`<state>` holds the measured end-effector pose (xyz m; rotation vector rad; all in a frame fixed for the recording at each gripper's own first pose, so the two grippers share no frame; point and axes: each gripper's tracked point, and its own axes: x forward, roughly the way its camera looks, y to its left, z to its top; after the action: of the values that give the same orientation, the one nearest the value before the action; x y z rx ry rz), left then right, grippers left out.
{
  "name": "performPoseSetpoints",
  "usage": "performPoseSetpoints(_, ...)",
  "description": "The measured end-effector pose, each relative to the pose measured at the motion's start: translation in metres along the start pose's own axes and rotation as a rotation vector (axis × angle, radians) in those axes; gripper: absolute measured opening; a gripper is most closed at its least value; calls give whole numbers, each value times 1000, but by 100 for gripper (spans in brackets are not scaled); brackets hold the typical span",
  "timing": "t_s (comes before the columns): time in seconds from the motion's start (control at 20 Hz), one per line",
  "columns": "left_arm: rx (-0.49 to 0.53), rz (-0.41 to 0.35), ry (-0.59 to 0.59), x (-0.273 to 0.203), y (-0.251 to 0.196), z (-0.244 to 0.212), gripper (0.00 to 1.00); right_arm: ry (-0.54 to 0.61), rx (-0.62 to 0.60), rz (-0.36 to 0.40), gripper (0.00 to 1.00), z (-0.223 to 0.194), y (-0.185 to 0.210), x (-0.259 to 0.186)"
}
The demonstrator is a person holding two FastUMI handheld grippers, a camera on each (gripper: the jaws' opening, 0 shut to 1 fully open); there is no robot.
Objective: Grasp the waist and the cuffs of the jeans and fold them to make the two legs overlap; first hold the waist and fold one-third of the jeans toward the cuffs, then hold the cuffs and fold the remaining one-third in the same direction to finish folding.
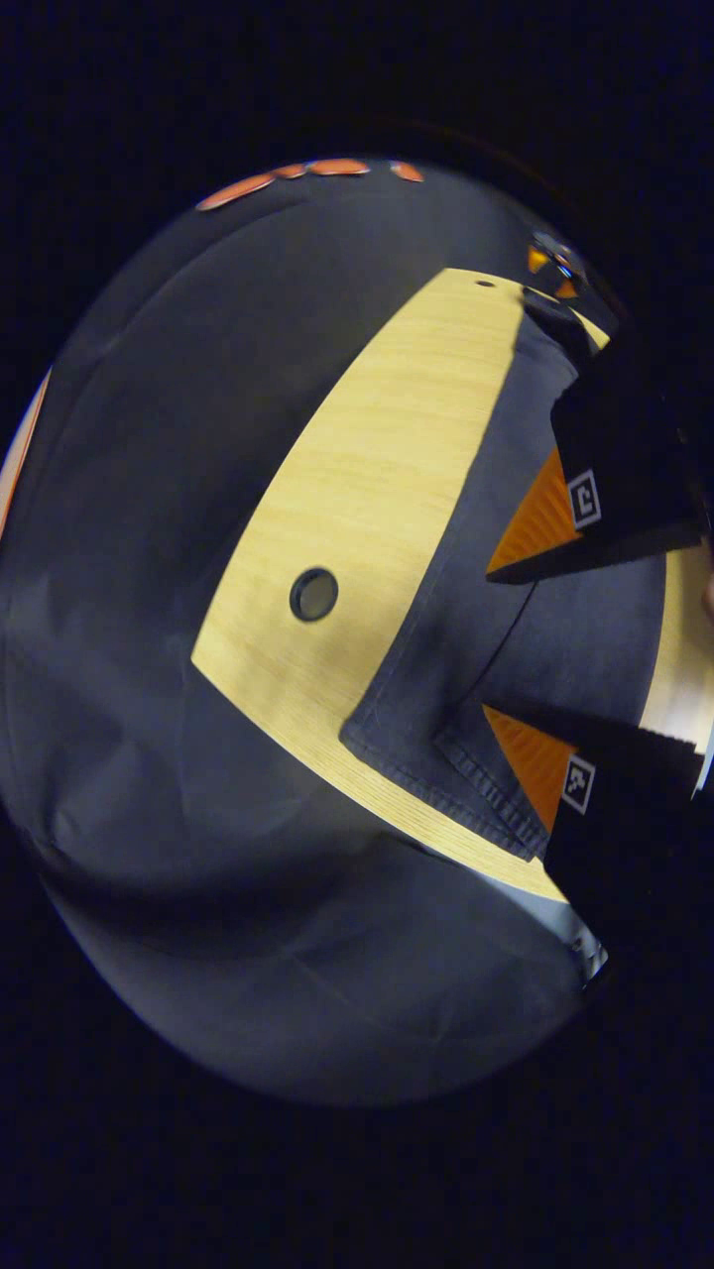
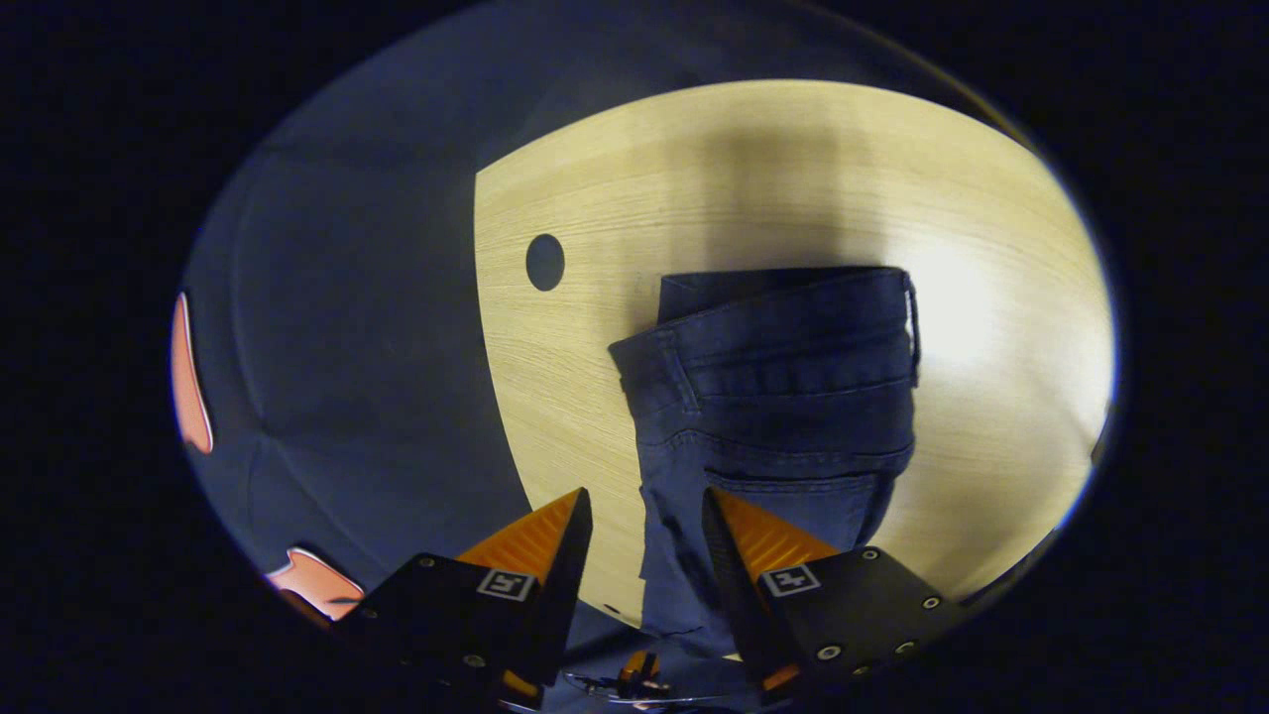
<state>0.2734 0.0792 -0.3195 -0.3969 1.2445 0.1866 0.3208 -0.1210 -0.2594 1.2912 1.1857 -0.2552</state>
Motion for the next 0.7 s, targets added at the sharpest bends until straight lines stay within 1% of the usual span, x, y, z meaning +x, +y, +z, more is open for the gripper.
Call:
performPoseSetpoints(0.05, 52, -5, -39, -5, -8, 0, 72, -33, -37, -10, 73, 4, -9, -8)
performPoseSetpoints(0.1, 100, -12, -75, -13, -17, -1, 78, -68, -70, -21, 74, 9, -17, -12)
performPoseSetpoints(0.15, 141, -22, -113, -20, -27, -1, 81, -93, -109, -40, 76, 14, -28, -18)
performPoseSetpoints(0.2, 174, -25, -159, -30, -36, 4, 85, -117, -161, -59, 77, 15, -40, -21)
performPoseSetpoints(0.3, 206, -48, -242, -47, -50, 4, 85, -159, -287, -117, 81, 22, -64, -28)
performPoseSetpoints(0.35, 212, -64, -276, -54, -55, 2, 85, -172, -352, -136, 75, 23, -73, -30)
performPoseSetpoints(0.4, 226, -76, -310, -63, -61, 1, 85, -178, -409, -150, 86, 23, -79, -28)
performPoseSetpoints(0.45, 246, -77, -342, -71, -65, -2, 85, -183, -459, -170, 88, 22, -85, -23)
performPoseSetpoints(0.55, 298, -68, -401, -88, -75, -6, 85, -183, -518, -210, 92, 21, -96, -18)
performPoseSetpoints(0.6, 318, -69, -425, -95, -82, -8, 85, -190, -534, -217, 92, 23, -99, -14)
performPoseSetpoints(0.7, 326, -84, -469, -109, -87, -13, 85, -215, -549, -203, 94, 28, -96, -4)
